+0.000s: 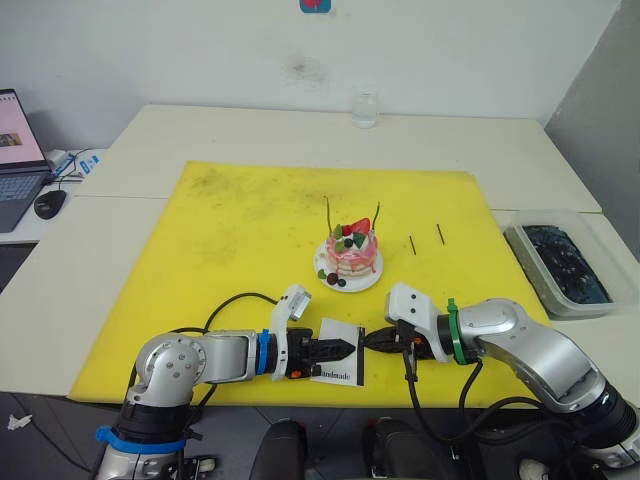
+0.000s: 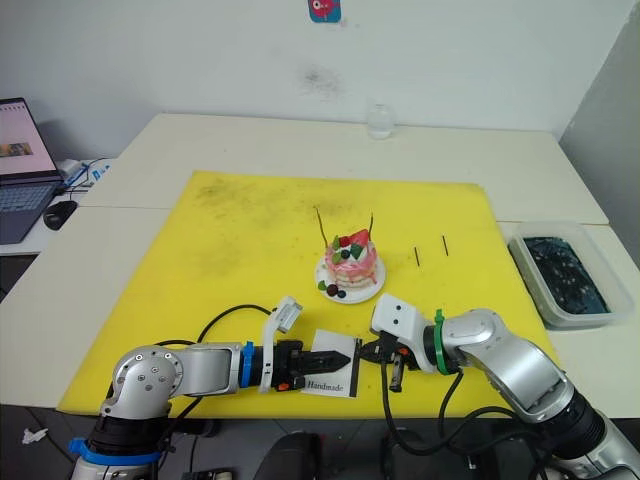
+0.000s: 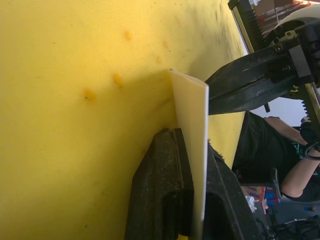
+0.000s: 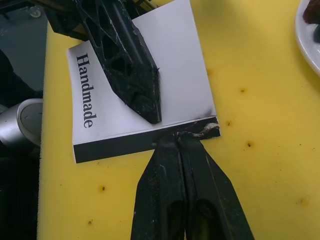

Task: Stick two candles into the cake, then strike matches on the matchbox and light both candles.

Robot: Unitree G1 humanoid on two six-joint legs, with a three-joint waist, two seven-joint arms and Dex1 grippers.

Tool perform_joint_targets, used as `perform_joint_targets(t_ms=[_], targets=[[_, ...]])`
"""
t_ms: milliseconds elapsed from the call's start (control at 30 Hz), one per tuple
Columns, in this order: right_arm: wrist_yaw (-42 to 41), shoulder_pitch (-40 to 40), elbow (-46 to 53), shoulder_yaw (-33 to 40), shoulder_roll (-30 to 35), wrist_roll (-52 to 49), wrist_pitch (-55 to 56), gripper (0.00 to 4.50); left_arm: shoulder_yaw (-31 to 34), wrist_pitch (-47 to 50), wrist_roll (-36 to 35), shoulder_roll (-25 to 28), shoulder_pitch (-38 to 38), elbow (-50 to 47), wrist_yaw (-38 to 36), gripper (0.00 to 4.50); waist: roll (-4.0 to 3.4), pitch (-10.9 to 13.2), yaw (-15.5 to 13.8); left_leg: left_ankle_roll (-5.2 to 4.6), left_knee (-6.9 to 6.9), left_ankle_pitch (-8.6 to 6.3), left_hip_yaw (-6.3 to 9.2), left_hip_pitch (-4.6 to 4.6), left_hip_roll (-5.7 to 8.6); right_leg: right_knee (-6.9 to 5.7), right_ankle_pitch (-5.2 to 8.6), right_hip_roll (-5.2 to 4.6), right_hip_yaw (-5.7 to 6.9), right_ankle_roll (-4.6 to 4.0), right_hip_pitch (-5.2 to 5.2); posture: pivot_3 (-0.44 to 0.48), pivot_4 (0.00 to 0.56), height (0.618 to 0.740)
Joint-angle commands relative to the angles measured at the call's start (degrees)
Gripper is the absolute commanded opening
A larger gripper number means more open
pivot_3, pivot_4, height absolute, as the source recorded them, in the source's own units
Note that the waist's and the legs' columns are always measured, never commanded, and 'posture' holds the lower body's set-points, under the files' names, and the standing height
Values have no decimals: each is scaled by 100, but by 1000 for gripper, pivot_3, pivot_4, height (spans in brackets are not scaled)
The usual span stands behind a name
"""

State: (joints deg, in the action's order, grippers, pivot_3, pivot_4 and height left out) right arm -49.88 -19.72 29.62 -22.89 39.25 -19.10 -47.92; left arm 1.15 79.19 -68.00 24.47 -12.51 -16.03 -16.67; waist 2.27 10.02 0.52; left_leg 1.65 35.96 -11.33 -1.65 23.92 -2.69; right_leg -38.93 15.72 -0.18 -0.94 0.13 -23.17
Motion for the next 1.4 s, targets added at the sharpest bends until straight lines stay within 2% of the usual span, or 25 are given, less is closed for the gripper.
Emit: perform_joint_targets(t_ms=[33, 200, 300, 400, 500, 633, 733, 900, 1267, 1400], targets=[[-54, -18, 331, 570, 89, -156, 355, 0, 187, 22, -33, 46, 142, -17, -28, 33, 0, 0, 0, 0, 0, 0, 1, 0, 0, 0, 0, 0, 0, 0, 0, 0, 150, 740], [-209, 82, 701, 1503, 444, -456, 600, 0, 646, -150, -704, 233, 257, -557, -389, 33, 1, 4, 1, 0, -5, 0, 2, 5, -4, 0, 2, 4, 3, -3, -7, 0, 150, 740], [200, 350, 798, 2055, 397, -489, 534, 0, 1017, -353, -1168, 364, 408, -797, -329, 33, 2, 5, -13, 2, -10, -1, 6, 8, -5, 3, 7, 3, 8, -9, -7, 0, 150, 740], [691, 564, 832, 2249, 122, -403, 603, 488, 1274, -625, -1351, 406, 607, -912, -53, 0, 2, 5, -11, 4, -10, -2, 1, 9, -5, 4, 8, -2, 4, -7, -7, 0, 150, 740], [1249, 702, 770, 2239, -287, -213, 720, 1465, 1356, -863, -1419, 421, 739, -984, 192, 0, 2, 6, -10, 4, -8, -2, 0, 8, -4, 4, 7, -4, 2, -6, -7, 0, 150, 740], [2530, 834, 158, 1831, -1092, 826, 1338, 2803, 1331, -1197, -1220, 426, 816, -1093, 410, 0, 3, 6, -11, 4, -6, -2, 1, 7, -3, 4, 8, -5, 2, -7, -6, 0, 150, 740], [3256, 731, -464, 1861, -1810, 1154, 1664, 2803, 1230, -1356, -1115, 455, 852, -1138, 446, 0, 1, 6, -7, 5, -5, -2, -5, 6, -2, 4, 14, -6, -4, -18, -7, 0, 150, 740], [3797, 396, -1444, 1913, -2345, 1556, 2142, 2803, 1108, -1518, -1006, 522, 913, -1220, 414, 0, 0, 7, -6, 5, -6, -2, -9, 11, 0, 5, 5, -6, -5, -3, -10, 0, 150, 740], [4219, -237, -3000, 2012, -2889, 1738, 2736, 2803, 1102, -1618, -1286, 784, 1160, -1322, 305, 0, -2, 8, 17, 4, -13, -2, -5, 10, -4, 3, 7, 0, -2, -7, -12, 0, 150, 740], [4374, -342, -3275, 2107, -3003, 1755, 2689, 2803, 1034, -1638, -1338, 794, 1156, -1320, 328, 0, -2, 8, 37, 4, -11, -2, -5, 11, -4, 3, 6, -1, -3, -6, -11, 0, 150, 740]])
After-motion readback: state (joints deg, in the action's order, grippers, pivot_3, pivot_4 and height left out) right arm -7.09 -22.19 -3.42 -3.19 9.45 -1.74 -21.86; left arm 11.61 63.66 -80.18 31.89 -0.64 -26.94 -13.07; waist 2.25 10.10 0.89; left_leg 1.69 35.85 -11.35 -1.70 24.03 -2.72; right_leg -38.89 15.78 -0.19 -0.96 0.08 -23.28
